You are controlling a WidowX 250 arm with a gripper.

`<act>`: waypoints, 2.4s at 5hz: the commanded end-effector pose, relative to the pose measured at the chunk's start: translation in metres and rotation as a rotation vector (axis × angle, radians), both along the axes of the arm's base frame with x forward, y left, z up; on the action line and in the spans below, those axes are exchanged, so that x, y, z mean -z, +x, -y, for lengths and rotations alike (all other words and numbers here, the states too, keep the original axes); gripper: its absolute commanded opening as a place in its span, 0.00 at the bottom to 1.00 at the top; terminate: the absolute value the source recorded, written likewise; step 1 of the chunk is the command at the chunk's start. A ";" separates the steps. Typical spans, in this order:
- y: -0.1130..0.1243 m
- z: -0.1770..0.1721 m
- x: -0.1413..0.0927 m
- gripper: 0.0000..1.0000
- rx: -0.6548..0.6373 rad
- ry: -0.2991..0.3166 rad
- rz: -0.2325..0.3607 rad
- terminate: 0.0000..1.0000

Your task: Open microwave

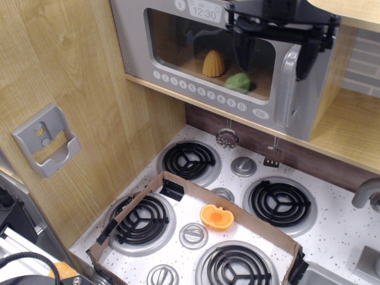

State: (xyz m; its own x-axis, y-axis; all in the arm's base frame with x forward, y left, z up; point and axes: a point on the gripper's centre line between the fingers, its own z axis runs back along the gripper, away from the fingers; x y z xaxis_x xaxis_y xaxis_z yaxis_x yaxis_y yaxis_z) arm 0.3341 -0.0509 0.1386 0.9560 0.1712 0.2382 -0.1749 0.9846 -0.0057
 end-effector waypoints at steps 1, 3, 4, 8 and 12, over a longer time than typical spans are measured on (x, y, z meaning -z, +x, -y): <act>0.014 0.009 -0.024 1.00 0.069 -0.010 0.106 0.00; 0.024 0.009 -0.022 1.00 0.168 0.015 0.128 0.00; 0.028 0.010 -0.017 1.00 0.202 0.014 0.139 0.00; 0.022 0.001 0.010 0.00 0.205 -0.038 0.140 0.00; -0.003 -0.004 -0.002 1.00 0.158 -0.006 0.119 0.00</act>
State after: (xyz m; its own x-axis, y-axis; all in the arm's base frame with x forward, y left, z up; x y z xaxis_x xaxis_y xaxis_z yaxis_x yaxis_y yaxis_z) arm 0.3275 -0.0459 0.1237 0.9562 0.0250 0.2915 -0.0220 0.9997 -0.0137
